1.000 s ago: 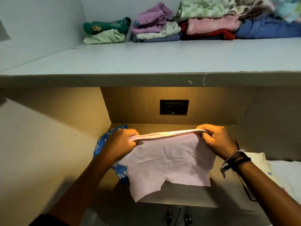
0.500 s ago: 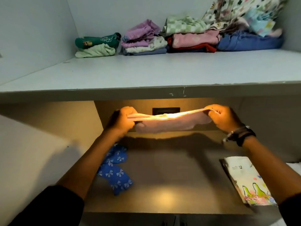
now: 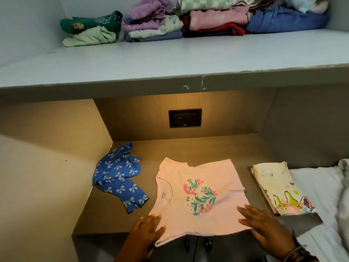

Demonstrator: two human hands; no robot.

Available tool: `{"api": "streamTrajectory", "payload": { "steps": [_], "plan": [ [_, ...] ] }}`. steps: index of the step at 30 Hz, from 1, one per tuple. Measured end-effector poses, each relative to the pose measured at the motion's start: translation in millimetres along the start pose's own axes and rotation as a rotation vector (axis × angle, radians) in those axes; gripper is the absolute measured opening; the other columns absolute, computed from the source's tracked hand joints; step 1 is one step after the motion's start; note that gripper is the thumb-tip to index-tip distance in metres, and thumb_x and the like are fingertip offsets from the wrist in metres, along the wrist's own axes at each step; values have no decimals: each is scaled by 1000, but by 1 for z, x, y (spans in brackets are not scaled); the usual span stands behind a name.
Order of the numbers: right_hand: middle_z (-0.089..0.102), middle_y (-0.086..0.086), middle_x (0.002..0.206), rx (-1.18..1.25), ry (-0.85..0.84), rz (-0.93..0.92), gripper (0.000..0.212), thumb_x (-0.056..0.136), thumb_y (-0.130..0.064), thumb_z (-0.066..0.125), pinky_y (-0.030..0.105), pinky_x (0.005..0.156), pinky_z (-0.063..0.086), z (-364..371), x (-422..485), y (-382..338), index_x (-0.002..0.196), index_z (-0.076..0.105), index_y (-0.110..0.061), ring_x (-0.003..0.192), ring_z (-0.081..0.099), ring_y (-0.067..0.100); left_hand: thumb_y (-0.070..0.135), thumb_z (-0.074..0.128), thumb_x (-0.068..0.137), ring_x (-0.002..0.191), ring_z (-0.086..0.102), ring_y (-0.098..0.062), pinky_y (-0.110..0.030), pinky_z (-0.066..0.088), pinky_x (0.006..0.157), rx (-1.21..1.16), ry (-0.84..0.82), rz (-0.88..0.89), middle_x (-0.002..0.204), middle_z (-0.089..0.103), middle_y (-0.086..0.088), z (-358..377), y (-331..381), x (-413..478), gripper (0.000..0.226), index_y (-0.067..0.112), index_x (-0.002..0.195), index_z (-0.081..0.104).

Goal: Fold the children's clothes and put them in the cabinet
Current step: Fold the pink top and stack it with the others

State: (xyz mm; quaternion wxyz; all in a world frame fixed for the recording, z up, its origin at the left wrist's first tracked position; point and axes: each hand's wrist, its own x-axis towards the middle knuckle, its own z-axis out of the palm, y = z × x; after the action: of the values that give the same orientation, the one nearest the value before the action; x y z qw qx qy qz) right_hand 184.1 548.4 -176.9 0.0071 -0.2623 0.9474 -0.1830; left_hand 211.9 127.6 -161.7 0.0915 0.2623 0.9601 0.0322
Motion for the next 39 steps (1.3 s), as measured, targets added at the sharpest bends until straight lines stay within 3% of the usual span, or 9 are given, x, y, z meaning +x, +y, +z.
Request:
{"api": "streamTrajectory", "payload": {
  "steps": [3,7,11,15,20,28,32,36,39],
  "plan": [
    [52,-15,137,-16,16,38,39,84,-61,49,45,94,46,1,-10,-4,118,57,-44,127,41,7,76,62,57,107,67,-11,-30,59,73,52,-21,45,116,72,11,-5,4,-9,75,38,119,44],
    [64,-21,115,67,123,111,53,82,-75,38,24,92,37,-19,-1,-20,85,72,-35,111,52,0,69,47,86,142,30,-10,-51,31,114,-193,17,-6,153,34,12,-14,5,-12,57,35,133,53],
    [65,-8,92,153,158,419,38,84,-59,53,31,73,50,-32,44,-21,89,68,-25,81,58,10,67,56,81,97,57,-3,-30,50,88,-642,379,-482,116,62,6,-30,0,16,56,24,116,64],
    [63,5,88,312,63,871,36,83,-47,62,36,76,50,-34,98,-14,91,61,-12,80,61,25,36,65,90,90,59,-21,-36,50,79,-912,186,-1001,114,65,-14,-59,-12,81,38,8,114,61],
    [64,8,87,455,37,1107,26,81,-32,71,40,81,52,-34,115,-11,84,60,-9,81,60,30,20,76,82,83,60,-26,-33,46,68,-1062,108,-1170,86,64,-10,-58,-16,109,29,-1,98,64],
    [64,8,76,509,-52,1073,26,80,-32,73,27,58,43,-36,107,-13,69,58,-14,64,54,20,34,73,81,82,60,-22,-39,52,78,-897,160,-1137,95,64,-9,-42,-2,109,45,4,113,61],
    [62,9,71,678,49,1041,27,81,-31,72,29,58,42,-41,101,-13,70,60,-10,65,56,23,38,77,77,110,58,-30,-38,44,81,-866,130,-1132,120,59,-12,-33,7,110,61,10,124,50],
    [58,9,63,757,119,976,30,83,-32,71,28,55,41,-47,91,-15,67,60,-9,59,51,23,47,80,71,82,57,-23,-34,48,74,-709,486,-1133,91,59,-12,-22,-7,112,55,17,113,60],
    [58,8,63,841,206,859,27,84,-29,70,29,56,42,-51,83,-18,69,62,-8,61,49,23,40,73,82,82,54,-23,-35,49,78,-1095,98,-1126,80,54,-6,-53,7,101,33,12,86,56]
  ]
}}
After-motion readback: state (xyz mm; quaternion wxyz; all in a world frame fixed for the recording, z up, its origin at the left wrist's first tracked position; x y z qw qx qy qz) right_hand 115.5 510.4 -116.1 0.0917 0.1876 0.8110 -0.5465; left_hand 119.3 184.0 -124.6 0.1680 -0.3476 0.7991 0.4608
